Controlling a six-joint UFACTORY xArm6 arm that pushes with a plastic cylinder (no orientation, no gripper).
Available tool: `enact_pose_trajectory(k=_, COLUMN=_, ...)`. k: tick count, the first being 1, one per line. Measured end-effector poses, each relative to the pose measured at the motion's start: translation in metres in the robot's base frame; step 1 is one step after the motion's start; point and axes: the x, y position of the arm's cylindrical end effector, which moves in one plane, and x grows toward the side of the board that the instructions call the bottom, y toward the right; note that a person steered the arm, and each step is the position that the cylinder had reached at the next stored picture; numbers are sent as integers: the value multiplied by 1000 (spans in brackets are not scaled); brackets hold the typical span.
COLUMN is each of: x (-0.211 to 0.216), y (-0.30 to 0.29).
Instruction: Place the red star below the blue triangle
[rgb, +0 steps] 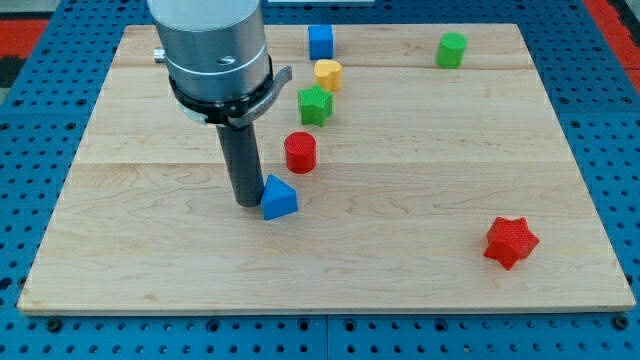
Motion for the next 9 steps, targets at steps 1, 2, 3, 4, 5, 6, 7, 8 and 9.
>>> enact_pose_trajectory(k=1, x=0, y=-12)
enact_pose_trajectory(k=2, x=7, y=-31)
enact_pose_trajectory(k=3, x=50, y=-11)
enact_pose_trajectory(k=4, x=60, y=87)
enact_pose_trajectory(k=5, x=31, y=172)
enact_pose_trajectory(k=6, x=-10, y=236)
enact_pose_trajectory(k=7, x=4, y=325)
enact_pose_trajectory(k=8, x=54, y=358)
enact_pose_trajectory(k=9, x=94, y=360)
